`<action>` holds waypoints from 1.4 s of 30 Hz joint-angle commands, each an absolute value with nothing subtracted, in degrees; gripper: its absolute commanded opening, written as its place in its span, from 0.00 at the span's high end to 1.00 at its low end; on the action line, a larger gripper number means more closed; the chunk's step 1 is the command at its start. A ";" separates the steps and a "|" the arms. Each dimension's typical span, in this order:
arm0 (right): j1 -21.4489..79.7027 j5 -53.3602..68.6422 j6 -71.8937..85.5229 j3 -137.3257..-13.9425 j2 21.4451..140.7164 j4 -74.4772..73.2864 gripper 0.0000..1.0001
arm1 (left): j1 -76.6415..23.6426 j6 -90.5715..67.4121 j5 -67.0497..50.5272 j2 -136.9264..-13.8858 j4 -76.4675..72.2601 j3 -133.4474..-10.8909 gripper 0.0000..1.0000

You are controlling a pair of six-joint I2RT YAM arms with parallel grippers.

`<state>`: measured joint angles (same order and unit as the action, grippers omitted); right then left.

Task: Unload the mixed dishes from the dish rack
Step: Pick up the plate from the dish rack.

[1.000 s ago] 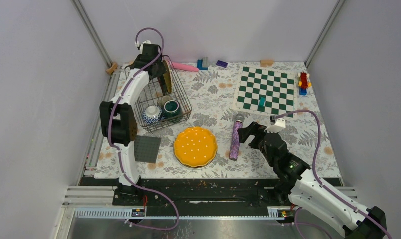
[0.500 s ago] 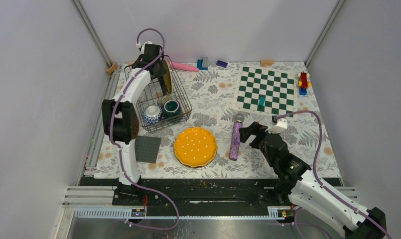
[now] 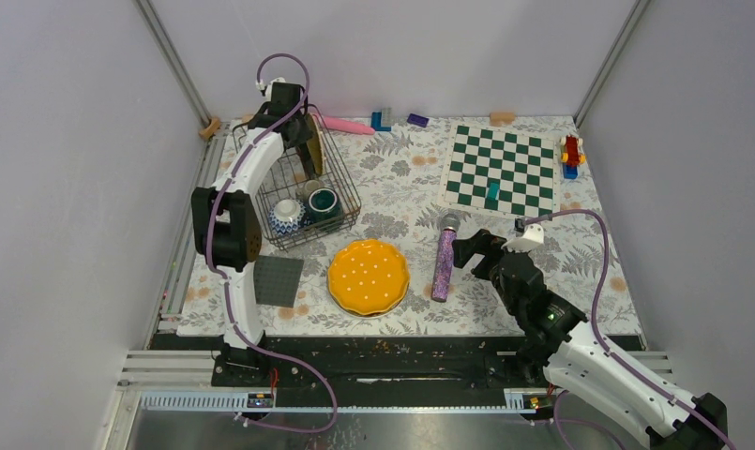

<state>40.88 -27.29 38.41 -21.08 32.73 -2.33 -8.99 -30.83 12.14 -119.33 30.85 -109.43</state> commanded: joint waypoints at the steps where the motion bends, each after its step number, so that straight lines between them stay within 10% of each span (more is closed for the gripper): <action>1: 41.30 -29.79 37.71 -21.06 32.30 -1.58 0.00 | -8.61 -29.22 16.54 -112.68 29.17 -112.24 1.00; 29: 41.31 -27.98 39.72 -21.46 28.13 -3.57 0.00 | -11.86 -16.00 8.27 -89.67 20.44 -109.07 1.00; 42: 41.24 -25.02 50.71 -26.42 26.80 -18.99 0.00 | -44.94 44.51 1.99 -64.86 0.66 -72.04 1.00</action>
<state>40.88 -25.78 43.92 -23.29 28.10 -12.36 -37.19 15.88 2.76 -71.92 18.04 -82.78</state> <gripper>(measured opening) 0.993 0.252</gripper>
